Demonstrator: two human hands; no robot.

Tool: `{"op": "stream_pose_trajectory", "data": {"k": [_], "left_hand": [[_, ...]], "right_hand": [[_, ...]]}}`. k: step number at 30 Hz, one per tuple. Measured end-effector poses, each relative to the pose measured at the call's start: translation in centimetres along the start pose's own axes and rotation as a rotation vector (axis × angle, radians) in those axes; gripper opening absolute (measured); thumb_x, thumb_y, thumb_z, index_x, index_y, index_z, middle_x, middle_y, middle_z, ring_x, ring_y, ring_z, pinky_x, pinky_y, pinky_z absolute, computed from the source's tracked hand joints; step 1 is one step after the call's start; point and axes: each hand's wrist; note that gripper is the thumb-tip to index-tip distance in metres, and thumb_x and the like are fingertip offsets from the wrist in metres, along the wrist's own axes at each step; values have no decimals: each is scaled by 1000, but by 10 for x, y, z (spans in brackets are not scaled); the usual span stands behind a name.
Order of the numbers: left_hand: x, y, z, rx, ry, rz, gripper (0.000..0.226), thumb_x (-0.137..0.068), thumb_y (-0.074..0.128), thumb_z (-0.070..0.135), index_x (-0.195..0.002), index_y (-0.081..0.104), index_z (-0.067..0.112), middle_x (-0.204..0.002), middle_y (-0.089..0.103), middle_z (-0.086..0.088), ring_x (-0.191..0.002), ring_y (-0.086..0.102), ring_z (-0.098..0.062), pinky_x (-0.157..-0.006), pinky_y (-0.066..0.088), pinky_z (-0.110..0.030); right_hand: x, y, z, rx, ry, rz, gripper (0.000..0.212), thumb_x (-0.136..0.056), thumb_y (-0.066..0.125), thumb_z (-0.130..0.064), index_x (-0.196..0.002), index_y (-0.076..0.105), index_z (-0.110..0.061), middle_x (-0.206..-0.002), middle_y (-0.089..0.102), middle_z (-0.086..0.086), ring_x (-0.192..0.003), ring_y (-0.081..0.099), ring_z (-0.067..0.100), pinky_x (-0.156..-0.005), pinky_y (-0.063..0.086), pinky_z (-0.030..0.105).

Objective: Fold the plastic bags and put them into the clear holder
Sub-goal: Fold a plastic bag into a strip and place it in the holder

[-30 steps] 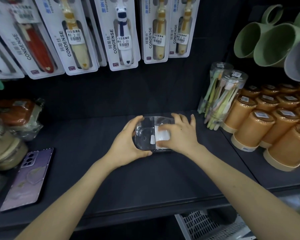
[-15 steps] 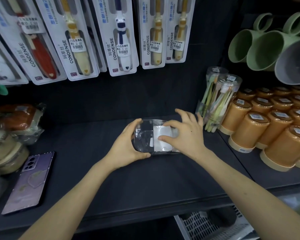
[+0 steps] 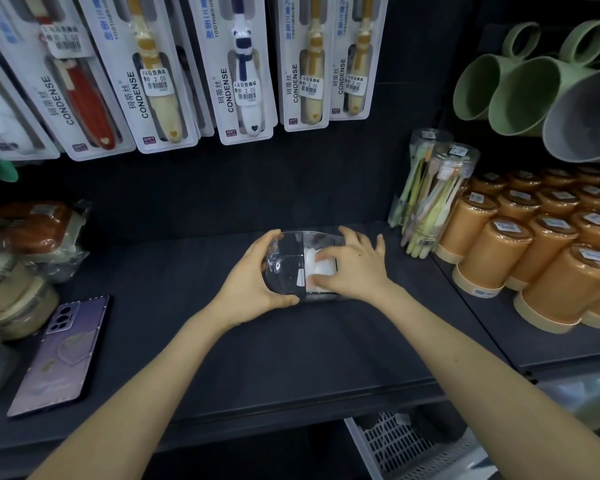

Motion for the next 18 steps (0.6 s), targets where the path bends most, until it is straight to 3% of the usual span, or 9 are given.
{"op": "stream_pose_trajectory", "data": {"k": [4, 8, 13, 18], "left_hand": [[1, 1, 0, 16, -13, 8, 105, -56, 91, 10, -136, 30, 39, -143, 39, 15, -133, 39, -3, -112, 37, -33], [2, 0, 1, 25, -27, 15, 105, -59, 89, 3, -141, 30, 31, -143, 39, 13, -132, 39, 0, -112, 37, -31], [4, -5, 1, 27, -24, -20, 109, -54, 90, 8, -141, 30, 33, -145, 39, 14, -127, 39, 9, -110, 37, -24], [4, -5, 1, 2, -22, -31, 108, -58, 89, 3, -143, 30, 34, -146, 38, 12, -126, 45, 4, -102, 38, -14]], "right_hand": [[-4, -9, 6, -171, -14, -124, 28, -93, 48, -50, -117, 61, -48, -160, 13, -1, -146, 12, 23, -117, -9, 51], [-7, -7, 11, -217, -60, -137, 28, -96, 46, -44, -119, 60, -49, -159, 14, -6, -146, 11, 20, -117, -10, 48], [1, -5, 23, -333, -191, -10, 35, -86, 66, -42, -120, 59, -49, -157, 22, -8, -144, 17, 14, -117, -10, 43], [3, 0, 19, -285, -256, 66, 47, -74, 75, -50, -119, 61, -47, -159, 16, -8, -147, 5, 14, -117, -14, 45]]}}
Point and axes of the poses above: each hand's wrist, its own x-axis away from the middle knuckle, its own y-axis out of the palm, z = x × y
